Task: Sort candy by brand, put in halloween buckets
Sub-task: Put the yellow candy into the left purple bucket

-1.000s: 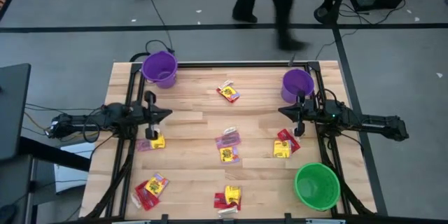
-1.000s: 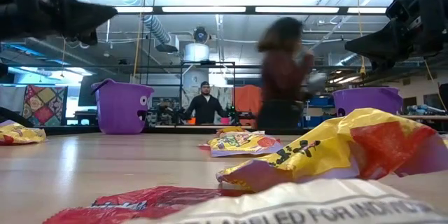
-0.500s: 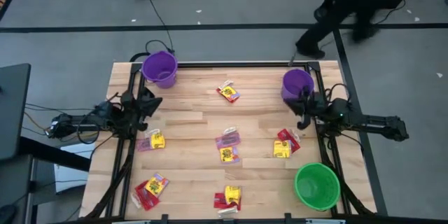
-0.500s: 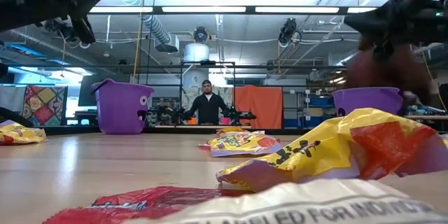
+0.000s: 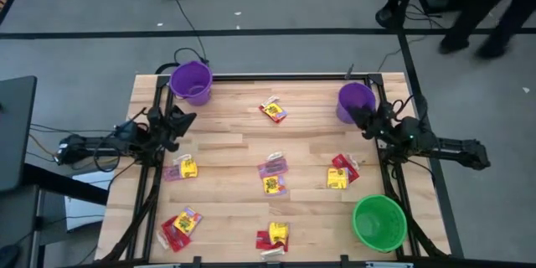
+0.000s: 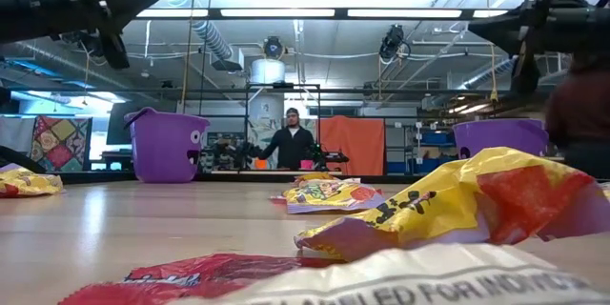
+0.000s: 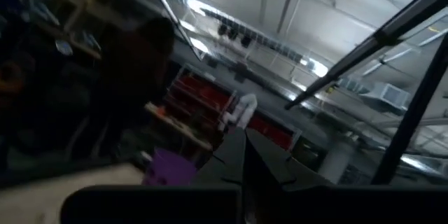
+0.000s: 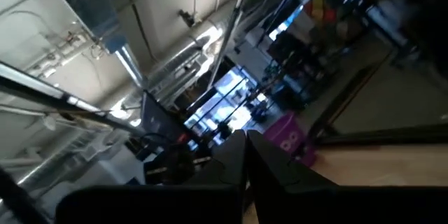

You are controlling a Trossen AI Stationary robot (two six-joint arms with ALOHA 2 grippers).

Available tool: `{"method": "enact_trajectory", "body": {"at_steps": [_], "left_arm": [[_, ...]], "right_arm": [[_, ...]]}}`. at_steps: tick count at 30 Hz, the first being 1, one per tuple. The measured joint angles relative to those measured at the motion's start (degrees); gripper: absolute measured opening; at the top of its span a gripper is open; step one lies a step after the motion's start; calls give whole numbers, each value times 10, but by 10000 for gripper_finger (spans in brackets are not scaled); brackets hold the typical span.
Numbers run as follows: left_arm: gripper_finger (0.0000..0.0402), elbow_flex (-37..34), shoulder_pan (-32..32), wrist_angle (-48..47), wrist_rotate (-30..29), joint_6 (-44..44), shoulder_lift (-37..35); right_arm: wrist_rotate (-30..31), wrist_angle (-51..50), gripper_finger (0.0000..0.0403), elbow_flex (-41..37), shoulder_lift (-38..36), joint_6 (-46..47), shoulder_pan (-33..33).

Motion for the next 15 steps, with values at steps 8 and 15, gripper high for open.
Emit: {"method": "enact_trajectory", "body": {"at_steps": [8, 15], "left_arm": [[12, 42, 3, 3, 5, -12, 116], [49, 125, 13, 0, 36, -5, 242]], "right_arm": [[-51, 1, 30, 66, 80, 12, 3], [-77, 7, 30, 163, 205, -52, 3]]}}
